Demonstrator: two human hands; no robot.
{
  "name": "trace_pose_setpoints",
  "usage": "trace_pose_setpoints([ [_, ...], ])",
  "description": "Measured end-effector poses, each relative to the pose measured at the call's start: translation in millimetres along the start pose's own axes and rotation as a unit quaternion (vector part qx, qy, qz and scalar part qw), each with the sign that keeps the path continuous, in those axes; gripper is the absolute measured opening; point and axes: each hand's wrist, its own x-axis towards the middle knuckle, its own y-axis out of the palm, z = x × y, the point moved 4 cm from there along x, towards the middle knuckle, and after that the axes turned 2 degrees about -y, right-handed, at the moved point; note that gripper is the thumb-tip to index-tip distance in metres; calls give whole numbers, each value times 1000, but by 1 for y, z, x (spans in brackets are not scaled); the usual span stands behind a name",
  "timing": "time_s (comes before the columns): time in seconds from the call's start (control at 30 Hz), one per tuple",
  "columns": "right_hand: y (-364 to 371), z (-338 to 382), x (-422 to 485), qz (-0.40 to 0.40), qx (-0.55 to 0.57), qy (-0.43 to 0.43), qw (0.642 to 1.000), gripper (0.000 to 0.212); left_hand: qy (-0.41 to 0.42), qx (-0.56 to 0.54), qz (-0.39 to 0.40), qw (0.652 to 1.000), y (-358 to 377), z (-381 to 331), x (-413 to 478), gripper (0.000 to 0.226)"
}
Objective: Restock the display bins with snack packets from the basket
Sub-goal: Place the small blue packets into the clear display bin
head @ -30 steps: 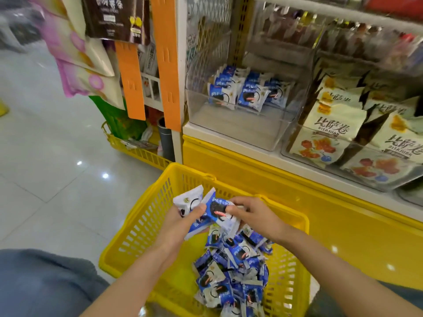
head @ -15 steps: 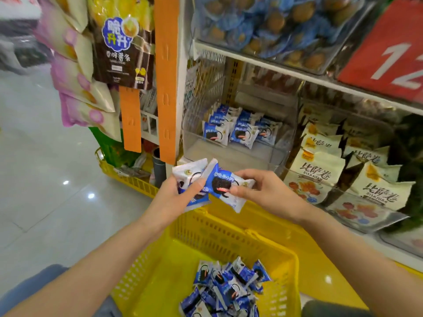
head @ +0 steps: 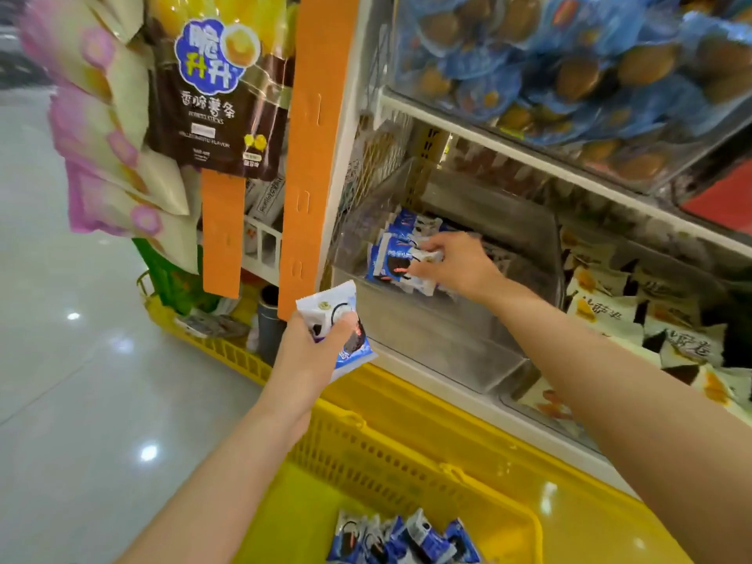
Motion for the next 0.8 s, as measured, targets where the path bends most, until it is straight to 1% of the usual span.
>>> trace_pose_setpoints([
  [0.07,20,-1,12,55,-27,-3,998,50,-3,-4,-2,1000,-1,-2,4,43],
  [0.13,36,-5,18,89,-38,-3,995,49,-4,-4,-9,1000,-4,-4,8,43],
  [0.23,42,-9,27,74,-41,-1,996,48,-8,-4,-20,1000,-8,-5,13,40],
  [0.33,42,-8,34,53,-50,-8,997,42,-12,-16,-27,999,-10,-6,17,37],
  [0.5,46,-5,36,55,-58,-5,997,37,-14,-21,-23,999,-7,-7,19,42],
  [0.57,46,-6,36,71,-63,6,995,41,-45,-35,-16,998,-5,-5,21,42],
  [0.63,45,-5,32,80,-59,29,995,53,-85,-61,-12,994,-5,-3,23,37],
  [0.67,42,-3,28,66,-56,36,996,57,-103,-68,-13,992,-5,-2,23,33],
  [0.7,36,2,22,35,-47,32,998,57,-115,-69,-16,991,-7,-1,24,31],
  [0.73,29,9,13,-11,-22,19,1000,53,-119,-66,-17,991,-8,-1,23,30],
  [0.8,15,25,-13,-96,62,-7,993,35,-108,-49,-12,993,-9,-2,21,30],
])
